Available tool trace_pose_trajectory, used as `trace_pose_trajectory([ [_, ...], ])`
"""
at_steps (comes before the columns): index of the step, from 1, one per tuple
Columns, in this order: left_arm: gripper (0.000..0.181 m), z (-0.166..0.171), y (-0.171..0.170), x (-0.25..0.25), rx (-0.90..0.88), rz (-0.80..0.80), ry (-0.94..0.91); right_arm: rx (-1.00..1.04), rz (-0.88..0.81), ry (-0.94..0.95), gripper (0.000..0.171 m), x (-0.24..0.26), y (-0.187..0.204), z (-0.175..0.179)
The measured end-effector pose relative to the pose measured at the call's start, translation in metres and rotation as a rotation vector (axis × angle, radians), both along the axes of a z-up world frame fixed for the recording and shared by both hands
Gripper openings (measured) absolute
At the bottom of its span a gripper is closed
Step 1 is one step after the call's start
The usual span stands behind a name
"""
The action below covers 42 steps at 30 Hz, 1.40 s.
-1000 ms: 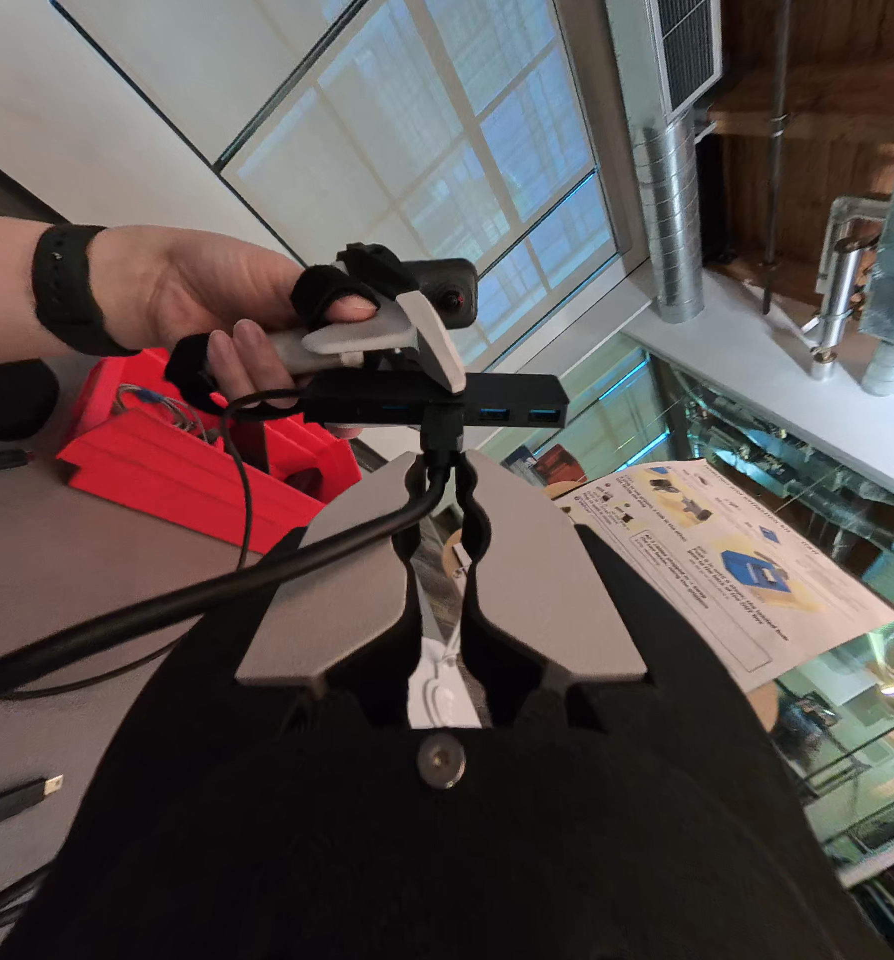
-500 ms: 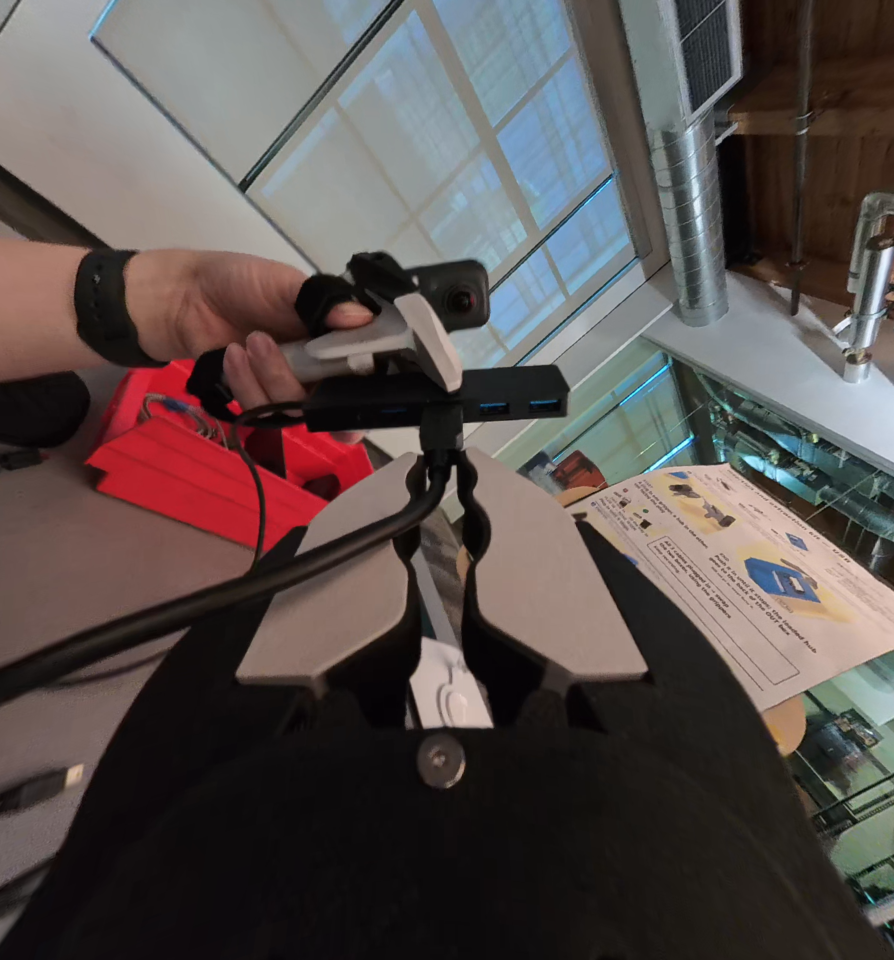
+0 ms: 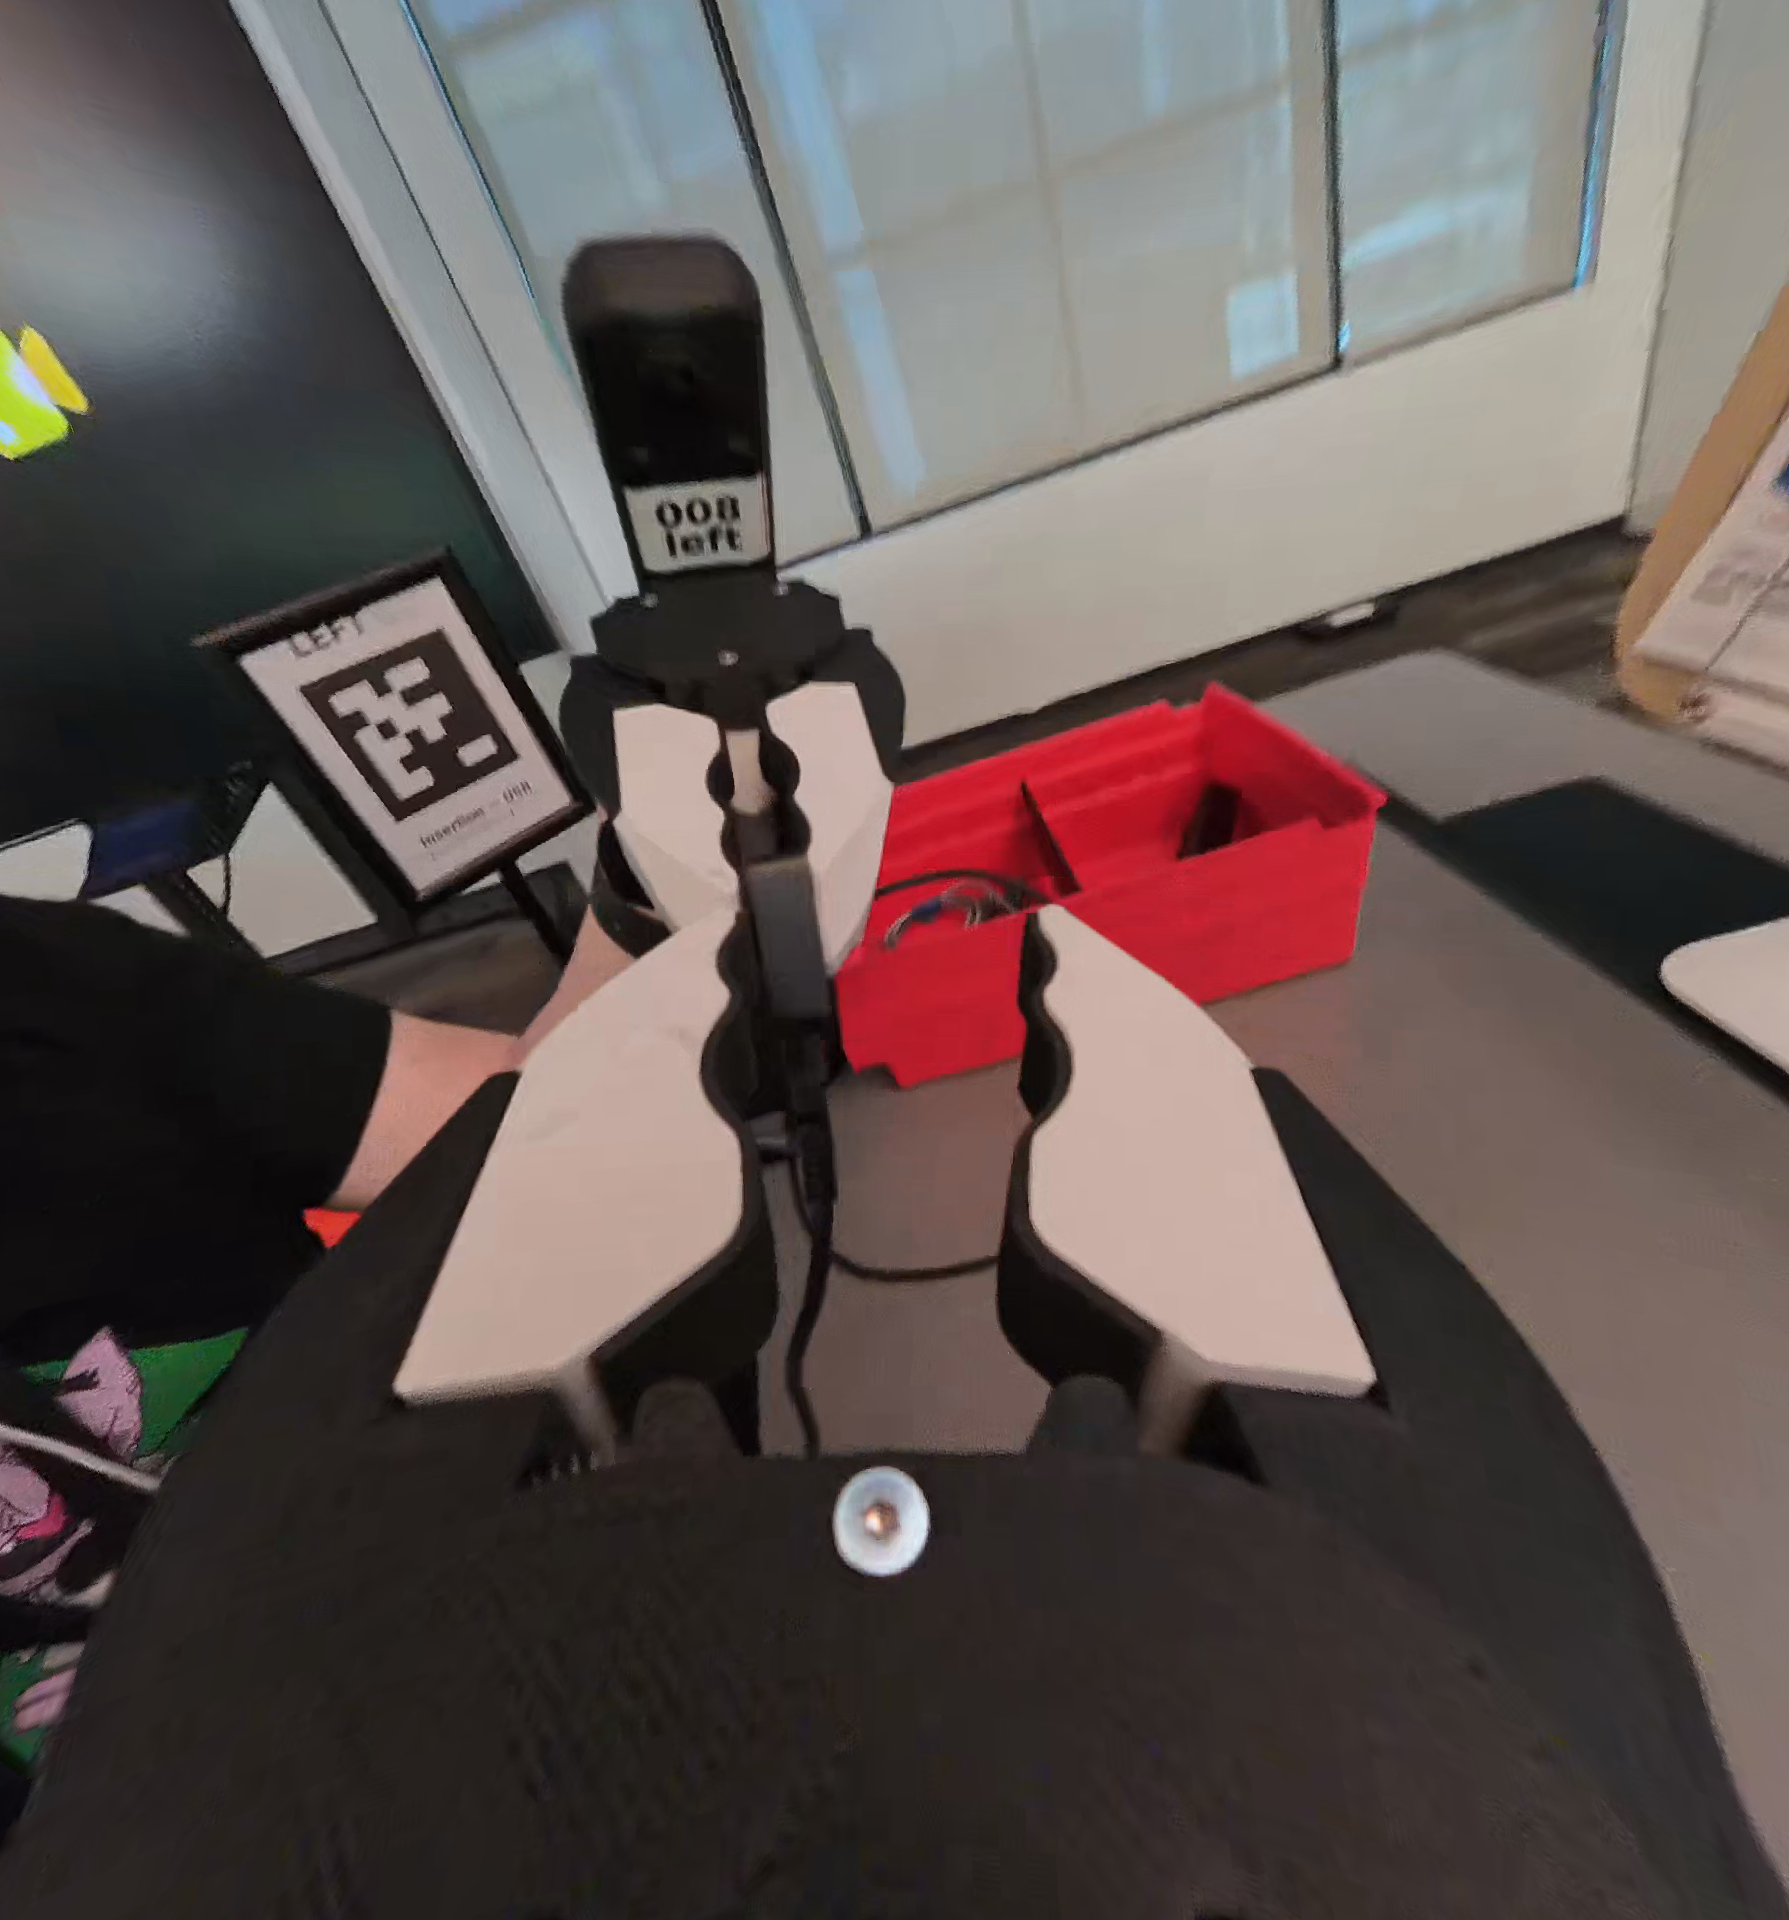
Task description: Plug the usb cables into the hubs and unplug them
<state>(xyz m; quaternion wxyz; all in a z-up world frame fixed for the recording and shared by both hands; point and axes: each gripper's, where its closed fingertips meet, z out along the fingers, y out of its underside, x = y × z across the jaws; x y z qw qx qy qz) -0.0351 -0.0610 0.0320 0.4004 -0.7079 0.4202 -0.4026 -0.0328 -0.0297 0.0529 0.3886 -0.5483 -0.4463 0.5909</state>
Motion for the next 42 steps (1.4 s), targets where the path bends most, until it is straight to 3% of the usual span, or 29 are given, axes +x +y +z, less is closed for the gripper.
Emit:
trace_pose_trajectory([
  [2, 0.011, -0.003, -0.003, 0.005, 0.009, -0.020, 0.017, -0.014, 0.110, -0.044, 0.035, -0.003, -0.015, -0.008],
  [3, 0.011, -0.005, -0.004, 0.006, 0.005, -0.030, 0.025, -0.018, 0.186, -0.047, 0.016, -0.001, -0.025, -0.009],
  [7, 0.013, -0.010, 0.002, 0.004, 0.006, -0.022, 0.041, 0.038, 0.169, -0.107, 0.012, 0.001, -0.024, -0.014],
  [12, 0.075, 0.003, 0.024, -0.030, 0.095, 0.191, 0.035, 0.093, 0.024, -0.030, 0.012, 0.029, 0.002, 0.009],
  [16, 0.092, 0.009, 0.034, -0.034, 0.114, 0.227, -0.044, 0.142, -0.066, 0.017, 0.012, 0.067, 0.016, 0.026],
  [21, 0.095, -0.022, 0.062, -0.021, 0.040, 0.229, -0.057, 0.203, -0.168, 0.064, 0.012, 0.102, 0.028, 0.042],
  [35, 0.092, -0.057, 0.065, 0.010, -0.166, 0.043, -0.210, 0.233, -0.450, 0.076, 0.011, 0.167, 0.065, 0.050],
  [40, 0.092, -0.050, 0.075, -0.005, 0.017, 0.134, -0.115, 0.192, -0.329, 0.056, 0.012, 0.156, 0.053, 0.043],
  [42, 0.093, -0.031, 0.064, 0.001, 0.094, 0.117, -0.132, 0.194, -0.265, 0.018, 0.012, 0.144, 0.044, 0.037],
])
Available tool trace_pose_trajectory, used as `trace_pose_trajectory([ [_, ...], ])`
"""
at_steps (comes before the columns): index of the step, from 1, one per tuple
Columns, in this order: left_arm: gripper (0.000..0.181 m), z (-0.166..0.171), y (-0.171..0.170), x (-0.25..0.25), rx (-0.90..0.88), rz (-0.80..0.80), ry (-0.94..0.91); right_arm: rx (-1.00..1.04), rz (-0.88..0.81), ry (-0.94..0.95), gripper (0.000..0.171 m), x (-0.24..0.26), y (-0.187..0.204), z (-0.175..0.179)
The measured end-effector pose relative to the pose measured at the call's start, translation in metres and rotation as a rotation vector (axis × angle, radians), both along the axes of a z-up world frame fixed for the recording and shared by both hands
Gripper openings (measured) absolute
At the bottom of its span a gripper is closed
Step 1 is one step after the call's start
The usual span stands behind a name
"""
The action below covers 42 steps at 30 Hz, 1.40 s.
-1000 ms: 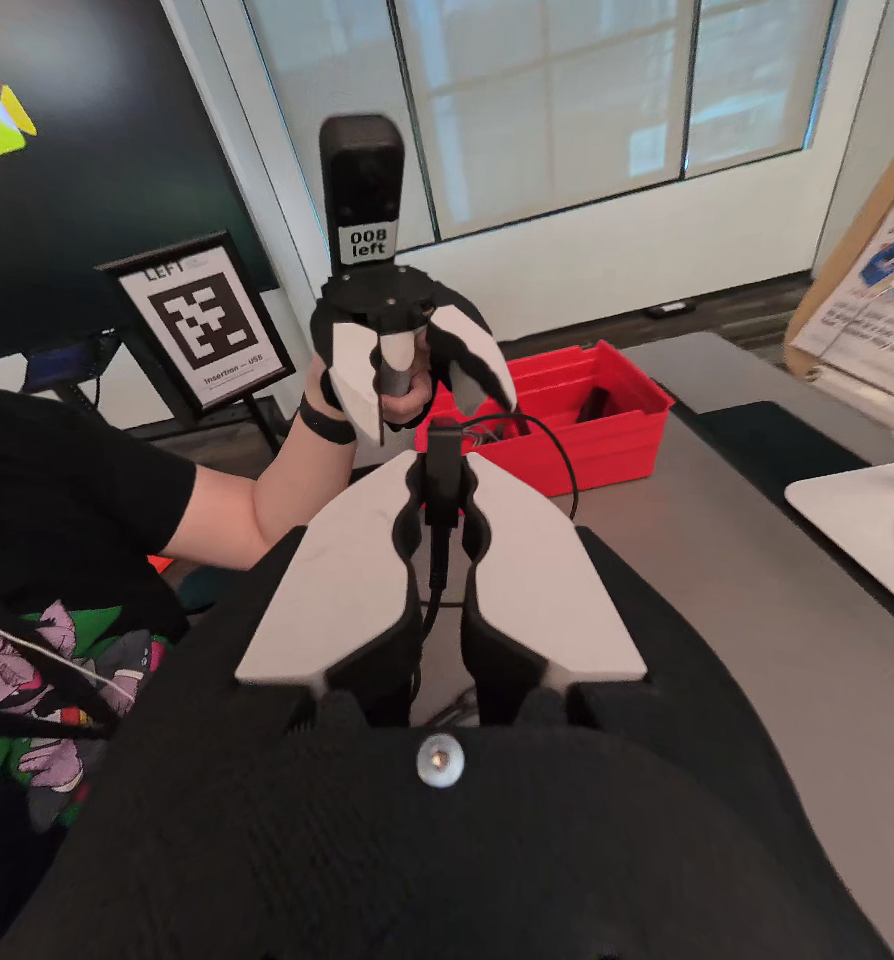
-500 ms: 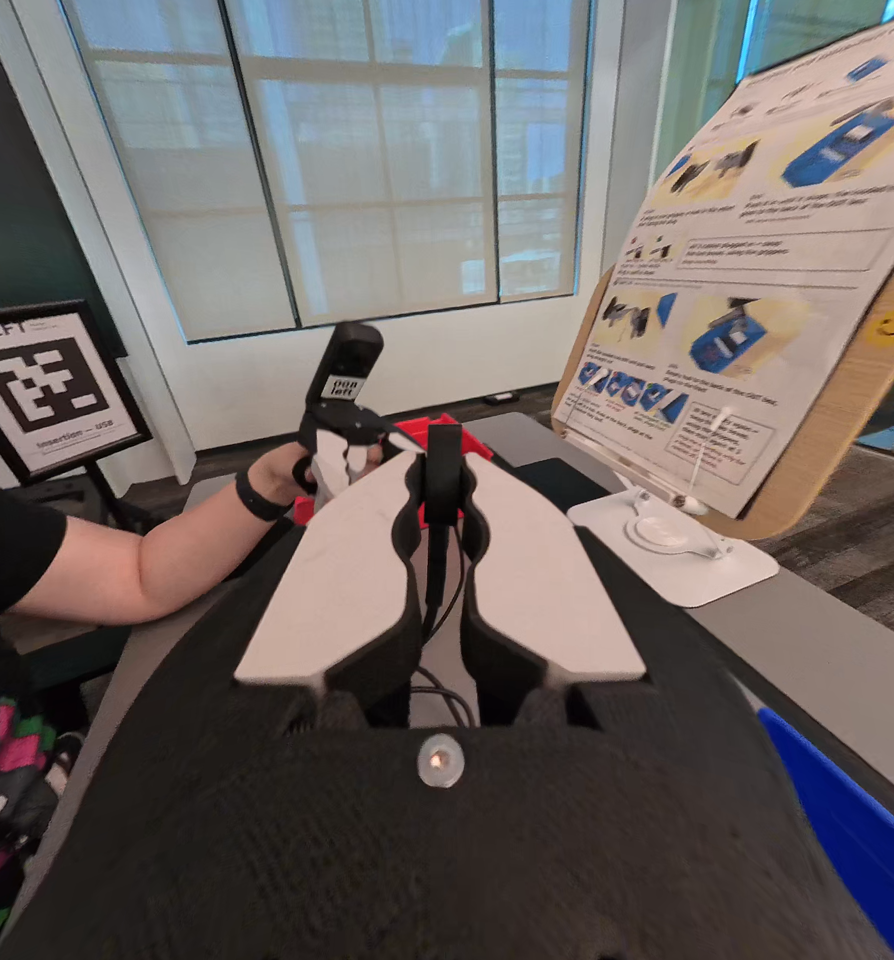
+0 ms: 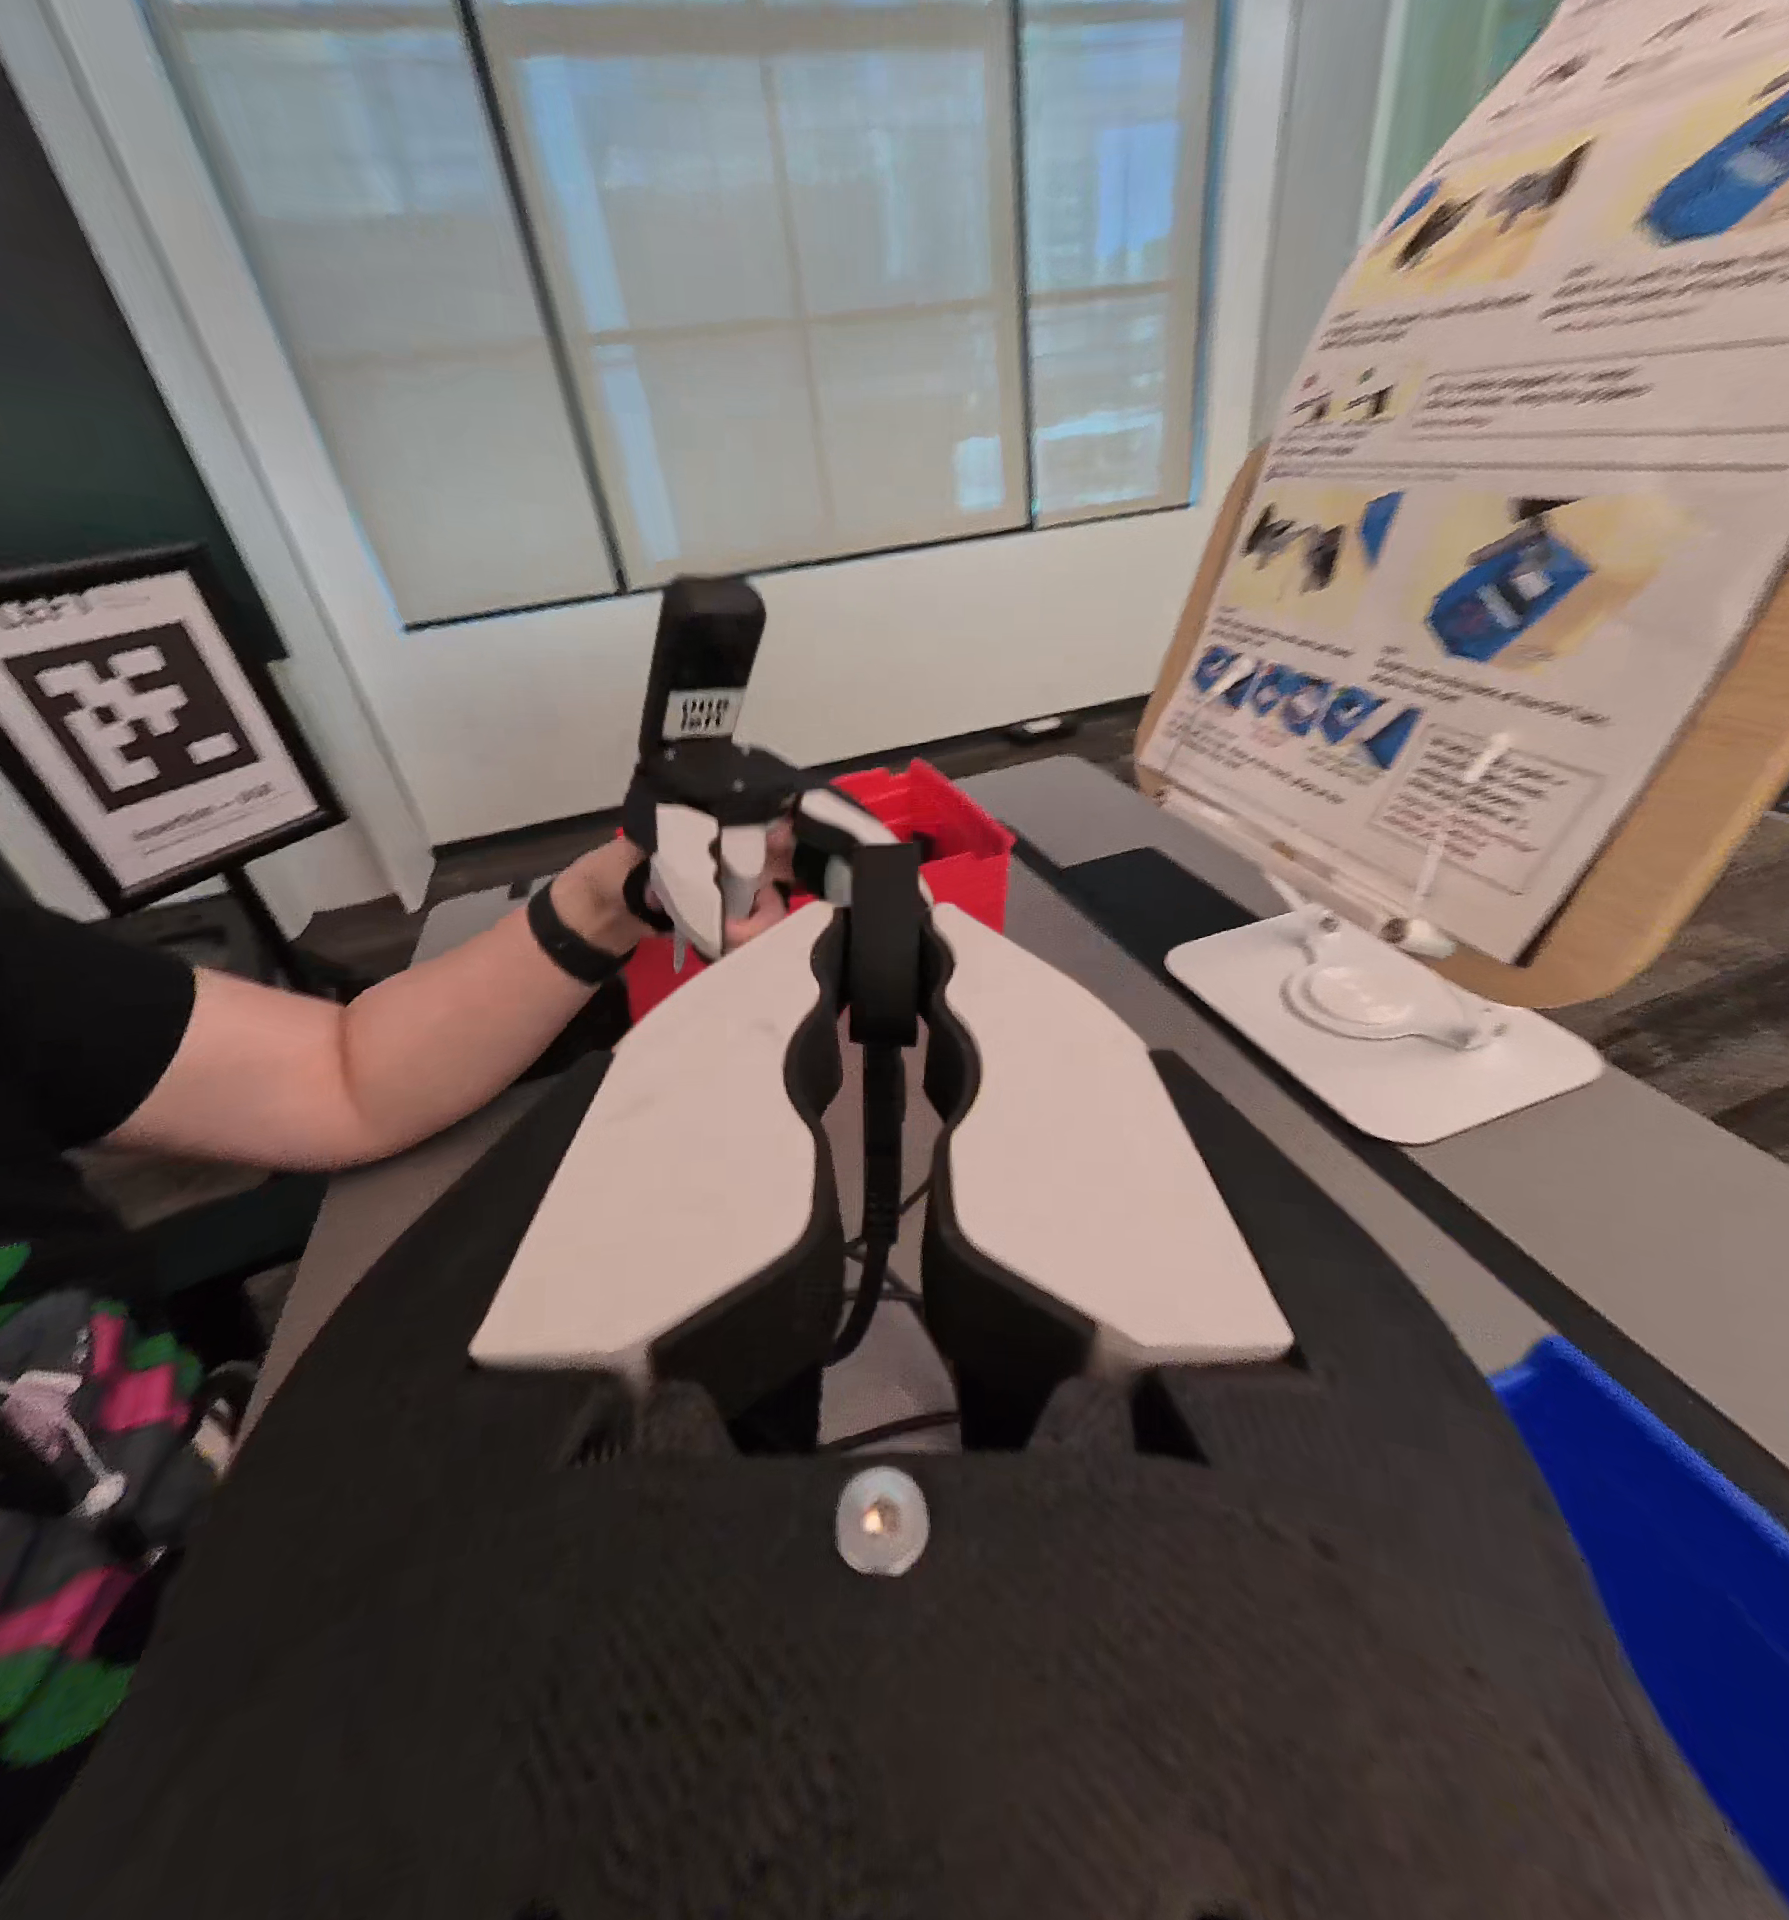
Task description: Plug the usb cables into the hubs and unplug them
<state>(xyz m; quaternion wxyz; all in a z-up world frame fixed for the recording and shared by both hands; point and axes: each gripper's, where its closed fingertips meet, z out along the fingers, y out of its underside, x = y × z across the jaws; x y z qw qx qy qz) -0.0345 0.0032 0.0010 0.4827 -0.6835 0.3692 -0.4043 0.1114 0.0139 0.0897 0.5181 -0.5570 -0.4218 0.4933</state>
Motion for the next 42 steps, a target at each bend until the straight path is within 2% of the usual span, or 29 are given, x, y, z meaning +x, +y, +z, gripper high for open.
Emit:
trace_pose_trajectory([
  [2, 0.095, 0.018, -0.018, 0.016, 0.034, -0.049, -0.046, 0.005, 0.051, -0.038, 0.012, -0.019, -0.009, -0.004],
  [6, 0.095, 0.016, -0.038, 0.049, 0.105, -0.094, 0.049, 0.058, 0.179, -0.183, 0.012, -0.071, -0.039, -0.022],
  [7, 0.085, 0.018, -0.042, 0.053, 0.110, -0.102, 0.037, 0.078, 0.207, -0.233, 0.012, -0.081, -0.047, -0.030],
  [9, 0.021, 0.008, -0.048, 0.054, 0.084, -0.144, 0.091, 0.128, 0.230, -0.278, 0.012, -0.095, -0.056, -0.037],
  [11, 0.014, 0.003, -0.046, 0.047, 0.060, -0.151, 0.139, 0.147, 0.208, -0.262, 0.013, -0.104, -0.055, -0.035],
  [12, 0.013, 0.008, -0.043, 0.042, 0.042, -0.130, 0.118, 0.175, 0.140, -0.244, 0.017, -0.106, -0.047, -0.032],
  [15, 0.010, 0.038, -0.036, 0.016, 0.021, -0.053, -0.014, 0.261, -0.060, -0.218, 0.059, -0.098, -0.028, -0.021],
  [17, 0.011, 0.058, -0.035, -0.008, 0.041, 0.004, -0.081, 0.205, -0.089, -0.281, 0.090, -0.092, -0.033, -0.029],
  [19, 0.011, 0.069, -0.039, -0.029, 0.066, 0.023, -0.089, 0.109, -0.036, -0.360, 0.108, -0.097, -0.052, -0.052],
  [22, 0.011, 0.072, -0.036, -0.055, 0.064, 0.070, -0.084, -0.023, 0.005, -0.552, 0.113, -0.111, -0.083, -0.116],
  [25, 0.011, 0.070, -0.037, -0.059, 0.014, 0.026, -0.116, -0.149, -0.022, -0.685, 0.117, -0.114, -0.116, -0.194],
  [27, 0.011, 0.069, -0.034, -0.059, 0.008, 0.033, -0.122, -0.140, -0.170, -0.812, 0.121, -0.102, -0.115, -0.236],
  [29, 0.011, 0.069, -0.031, -0.058, 0.009, 0.042, -0.129, -0.111, -0.314, -0.933, 0.122, -0.087, -0.110, -0.262],
  [33, 0.011, 0.070, -0.034, -0.049, -0.002, 0.014, -0.138, -0.173, -0.350, -0.973, 0.114, -0.086, -0.106, -0.290],
  [35, 0.011, 0.069, -0.036, -0.044, 0.006, 0.007, -0.126, -0.211, -0.373, -0.911, 0.090, -0.089, -0.096, -0.288],
  [37, 0.011, 0.070, -0.037, -0.041, 0.026, 0.023, -0.113, -0.160, -0.398, -0.920, 0.047, -0.085, -0.088, -0.285],
  [38, 0.011, 0.071, -0.037, -0.040, 0.036, 0.030, -0.106, -0.104, -0.385, -0.937, 0.010, -0.084, -0.088, -0.283],
  [42, 0.011, 0.073, -0.044, -0.036, 0.078, 0.048, -0.068, -0.121, -0.302, -0.883, 0.007, -0.090, -0.108, -0.284],
])
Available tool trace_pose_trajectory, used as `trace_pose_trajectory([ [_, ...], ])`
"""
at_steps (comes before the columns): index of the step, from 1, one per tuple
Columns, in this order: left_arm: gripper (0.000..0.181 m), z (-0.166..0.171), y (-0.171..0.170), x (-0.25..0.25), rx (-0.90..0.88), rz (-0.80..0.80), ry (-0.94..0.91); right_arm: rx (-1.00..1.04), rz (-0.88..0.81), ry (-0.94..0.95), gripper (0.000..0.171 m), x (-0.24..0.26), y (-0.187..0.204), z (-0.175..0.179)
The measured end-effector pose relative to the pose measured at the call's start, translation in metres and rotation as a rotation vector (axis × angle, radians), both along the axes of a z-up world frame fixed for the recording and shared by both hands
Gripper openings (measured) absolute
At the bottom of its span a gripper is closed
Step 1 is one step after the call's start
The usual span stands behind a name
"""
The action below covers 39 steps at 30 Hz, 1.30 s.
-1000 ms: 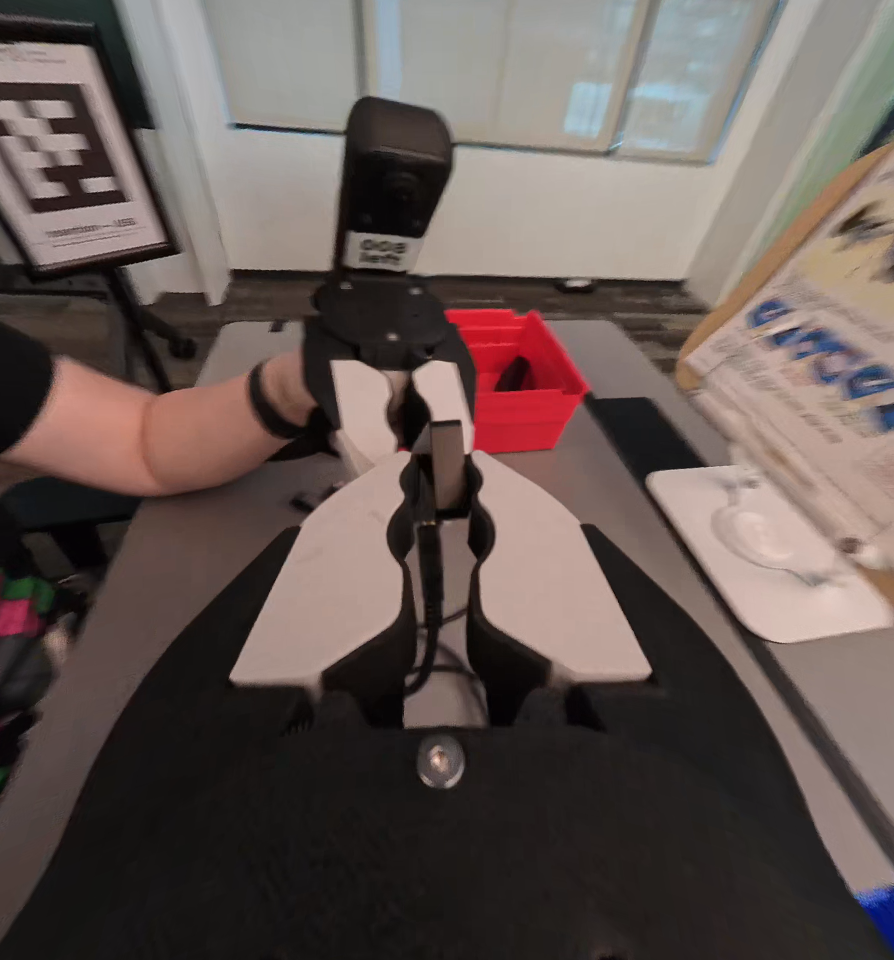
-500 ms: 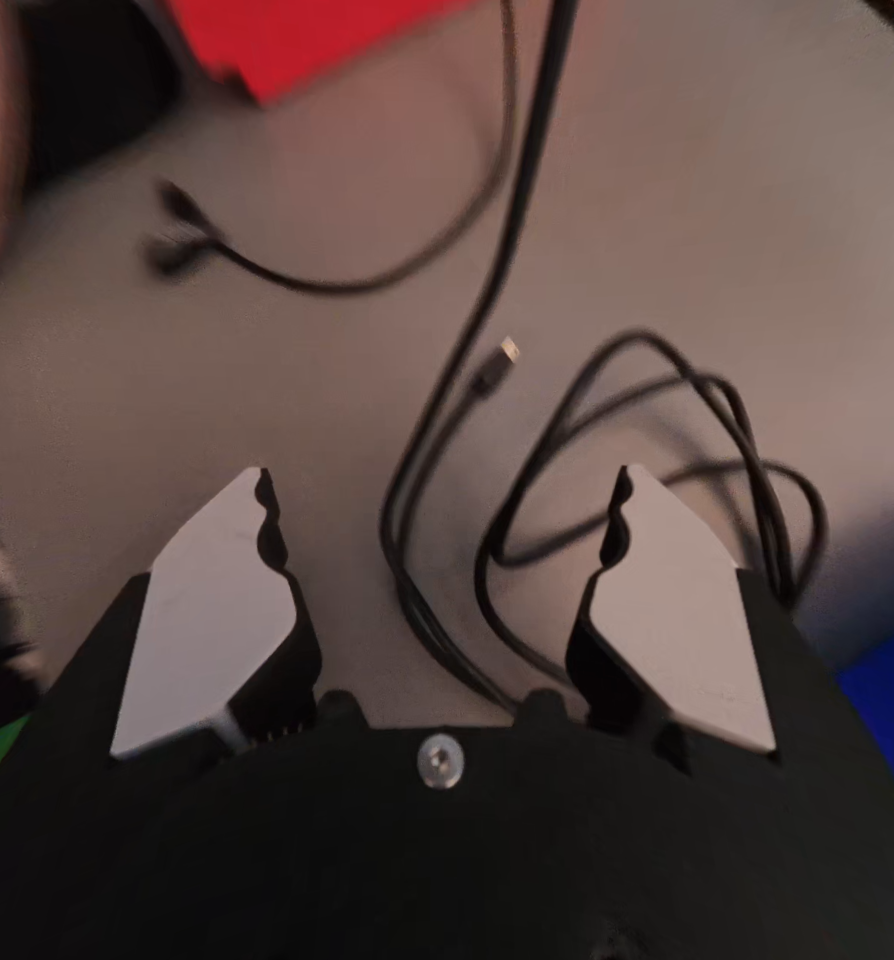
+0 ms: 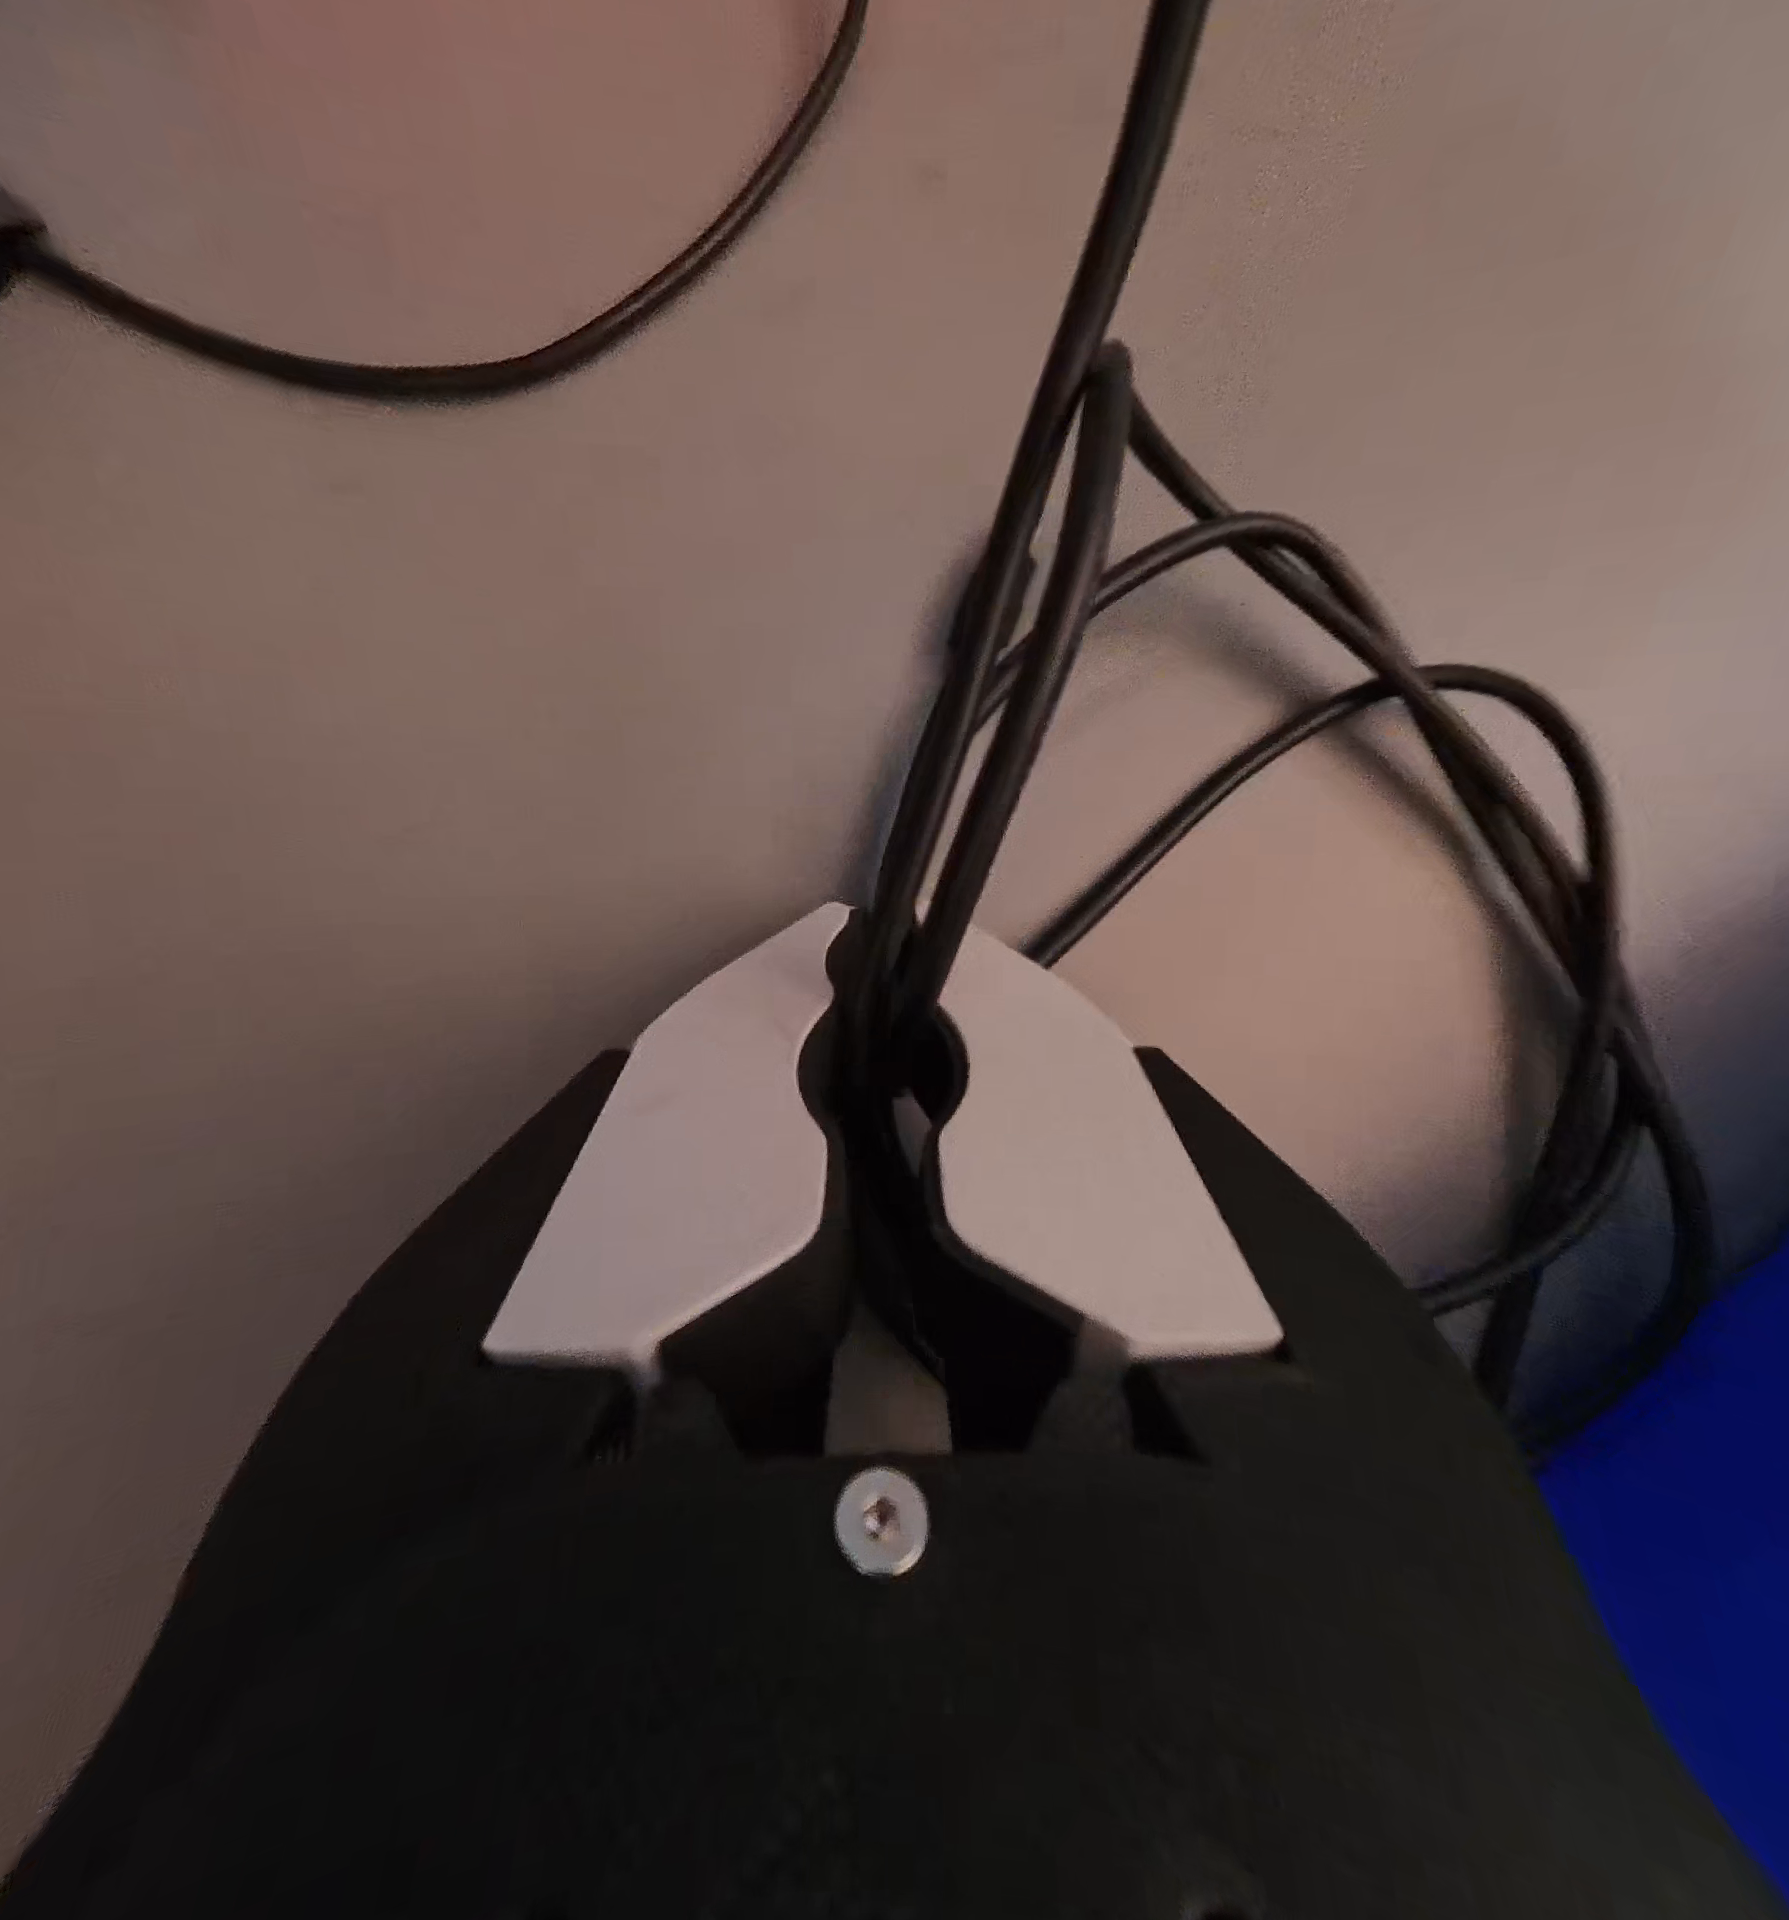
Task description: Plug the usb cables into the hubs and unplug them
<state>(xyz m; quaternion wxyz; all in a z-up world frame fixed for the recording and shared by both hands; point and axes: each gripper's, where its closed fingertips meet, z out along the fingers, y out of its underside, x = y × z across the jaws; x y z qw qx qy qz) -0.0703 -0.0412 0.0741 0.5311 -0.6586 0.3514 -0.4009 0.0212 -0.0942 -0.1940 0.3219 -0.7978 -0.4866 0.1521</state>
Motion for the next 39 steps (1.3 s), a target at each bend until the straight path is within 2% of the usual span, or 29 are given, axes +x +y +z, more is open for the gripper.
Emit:
trace_pose_trajectory([
  [2, 0.011, 0.008, -0.007, 0.006, 0.020, -0.023, -0.017, 0.008, 0.026, 0.047, 0.006, 0.003, -0.007, 0.016],
  [5, 0.011, 0.044, -0.003, 0.022, 0.029, -0.067, -0.051, -0.050, 0.060, 0.224, 0.006, 0.013, -0.011, 0.069],
  [8, 0.011, 0.106, 0.014, 0.051, 0.064, -0.112, -0.007, -0.050, 0.092, 0.363, 0.006, 0.041, 0.005, 0.142],
  [11, 0.011, 0.180, 0.031, 0.090, 0.069, -0.148, 0.007, -0.014, 0.082, 0.424, 0.006, 0.087, 0.040, 0.208],
  [15, 0.011, 0.275, 0.050, 0.144, 0.078, -0.139, -0.007, 0.060, 0.004, 0.453, 0.006, 0.147, 0.094, 0.259],
  [17, 0.011, 0.299, 0.054, 0.177, 0.067, -0.145, 0.054, 0.134, -0.054, 0.490, 0.006, 0.169, 0.116, 0.276],
  [23, 0.011, 0.319, 0.074, 0.268, 0.089, -0.081, 0.265, 0.230, -0.149, 0.624, 0.007, 0.217, 0.142, 0.289],
  [28, 0.011, 0.323, 0.089, 0.321, 0.109, -0.044, 0.383, 0.389, -0.303, 0.604, 0.007, 0.254, 0.152, 0.287],
  [31, 0.012, 0.319, 0.097, 0.341, 0.132, -0.042, 0.427, 0.396, -0.372, 0.606, 0.006, 0.273, 0.159, 0.284],
  [35, 0.011, 0.293, 0.118, 0.352, 0.136, -0.034, 0.467, 0.361, -0.368, 0.608, 0.006, 0.284, 0.160, 0.267],
  [39, 0.011, 0.284, 0.142, 0.349, 0.125, -0.001, 0.418, 0.380, -0.354, 0.640, 0.006, 0.289, 0.158, 0.269],
])
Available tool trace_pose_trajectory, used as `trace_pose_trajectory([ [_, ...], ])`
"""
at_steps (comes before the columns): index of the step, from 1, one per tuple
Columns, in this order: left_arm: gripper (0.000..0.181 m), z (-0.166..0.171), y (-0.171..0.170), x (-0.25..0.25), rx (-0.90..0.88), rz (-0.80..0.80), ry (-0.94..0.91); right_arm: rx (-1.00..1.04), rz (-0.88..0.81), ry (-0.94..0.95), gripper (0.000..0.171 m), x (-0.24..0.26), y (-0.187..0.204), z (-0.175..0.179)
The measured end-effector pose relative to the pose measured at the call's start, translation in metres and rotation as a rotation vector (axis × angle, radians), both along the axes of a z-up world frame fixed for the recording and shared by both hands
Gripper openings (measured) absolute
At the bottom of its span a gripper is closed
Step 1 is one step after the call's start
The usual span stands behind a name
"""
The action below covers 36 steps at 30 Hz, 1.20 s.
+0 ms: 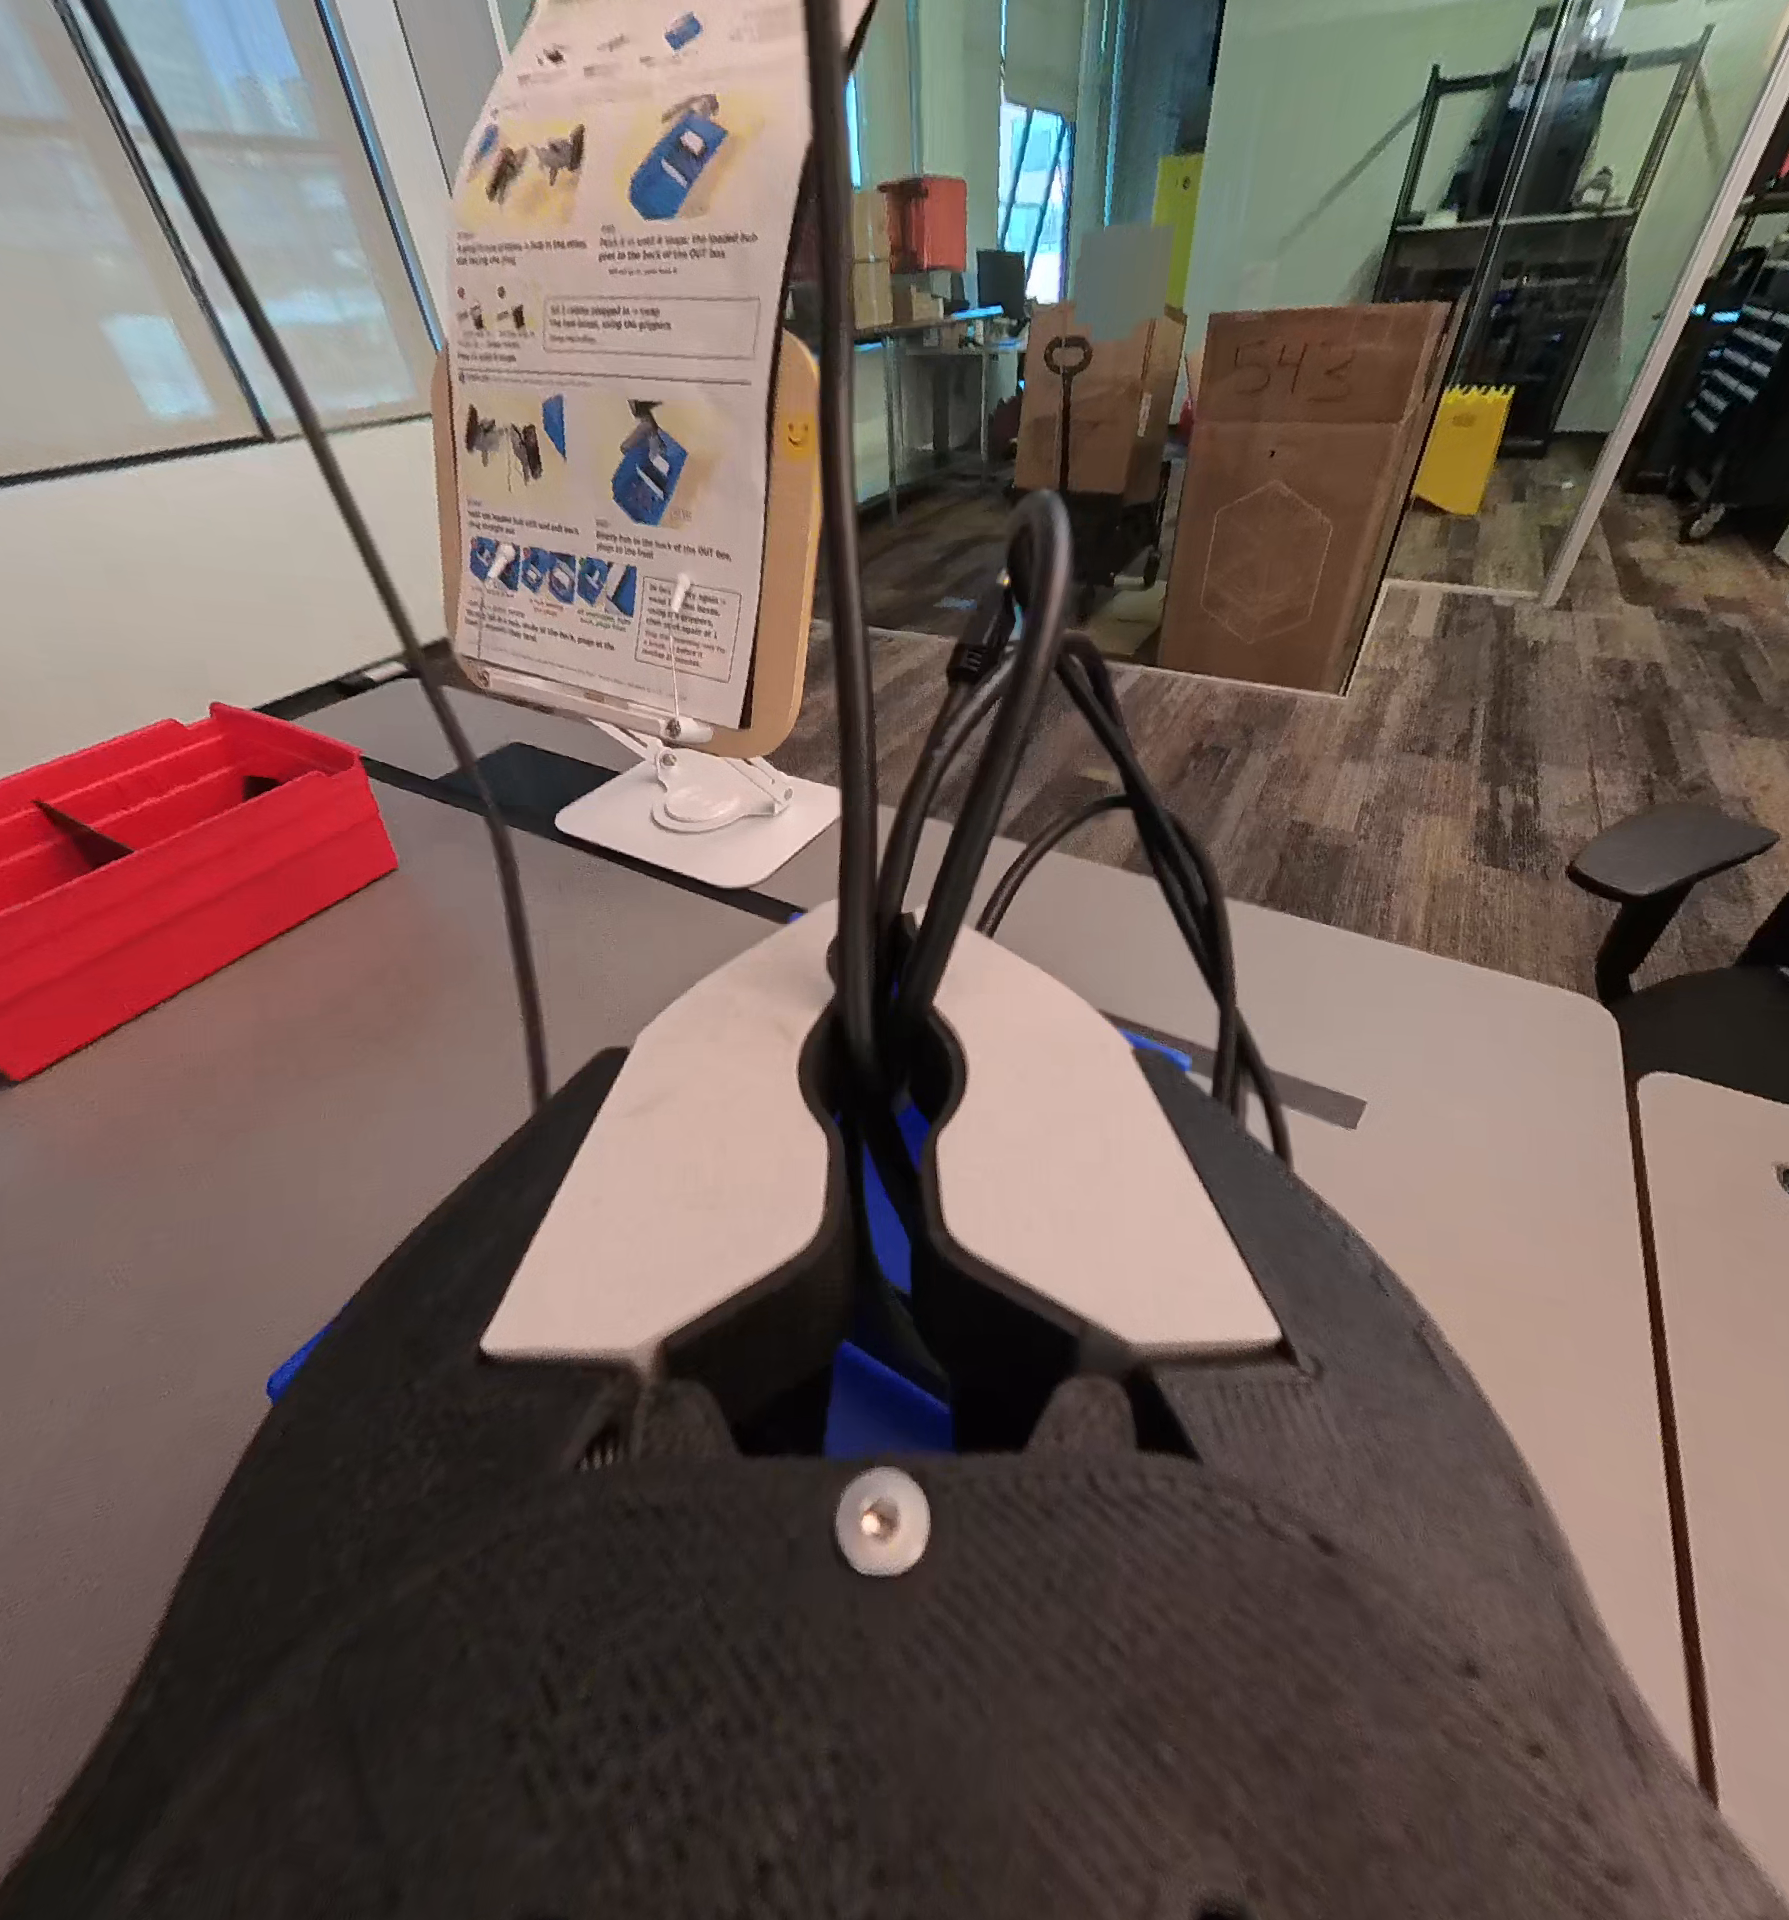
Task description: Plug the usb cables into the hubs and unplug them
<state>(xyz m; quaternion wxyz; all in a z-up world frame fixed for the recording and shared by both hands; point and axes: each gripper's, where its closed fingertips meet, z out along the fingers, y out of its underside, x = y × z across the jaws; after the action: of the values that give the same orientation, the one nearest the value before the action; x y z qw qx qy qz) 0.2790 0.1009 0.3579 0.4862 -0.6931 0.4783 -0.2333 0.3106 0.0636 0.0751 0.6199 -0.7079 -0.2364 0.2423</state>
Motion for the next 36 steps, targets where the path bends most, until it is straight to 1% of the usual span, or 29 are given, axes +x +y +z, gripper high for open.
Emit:
trace_pose_trajectory([
  [4, 0.011, 0.014, 0.005, -0.001, -0.034, -0.007, -0.072, 0.046, 0.019, 0.031, 0.006, -0.004, -0.003, 0.011],
  [10, 0.011, 0.035, 0.006, 0.006, 0.081, -0.011, -0.052, 0.117, -0.003, 0.064, 0.006, -0.013, 0.007, 0.025],
  [13, 0.011, 0.045, 0.009, 0.014, 0.156, -0.023, -0.047, 0.148, 0.016, 0.064, 0.007, -0.024, 0.011, 0.028],
  [16, 0.011, 0.046, 0.008, 0.022, 0.215, -0.061, -0.041, 0.137, 0.039, 0.046, 0.007, -0.033, 0.015, 0.026],
  [20, 0.011, 0.036, 0.016, 0.024, 0.154, -0.033, -0.068, 0.124, 0.037, 0.016, 0.007, -0.035, 0.018, 0.021],
  [24, 0.011, 0.012, 0.024, 0.020, 0.086, -0.017, -0.033, 0.026, 0.060, -0.021, 0.007, -0.032, 0.024, -0.003],
  [28, 0.011, -0.023, 0.025, 0.014, -0.015, -0.023, -0.019, -0.110, 0.152, -0.057, 0.007, -0.037, 0.021, -0.034],
  [30, 0.011, -0.047, 0.028, 0.008, -0.036, -0.030, -0.008, -0.181, 0.238, -0.025, 0.007, -0.045, 0.017, -0.045],
  [32, 0.011, -0.077, 0.031, 0.003, -0.110, -0.029, -0.016, -0.251, 0.307, -0.005, 0.006, -0.053, 0.018, -0.057],
  [34, 0.011, -0.108, 0.032, -0.002, -0.179, -0.042, -0.034, -0.291, 0.316, -0.017, 0.006, -0.058, 0.026, -0.070],
  [36, 0.011, -0.134, 0.035, -0.009, -0.172, -0.049, -0.026, -0.345, 0.346, -0.027, 0.007, -0.066, 0.032, -0.085],
])
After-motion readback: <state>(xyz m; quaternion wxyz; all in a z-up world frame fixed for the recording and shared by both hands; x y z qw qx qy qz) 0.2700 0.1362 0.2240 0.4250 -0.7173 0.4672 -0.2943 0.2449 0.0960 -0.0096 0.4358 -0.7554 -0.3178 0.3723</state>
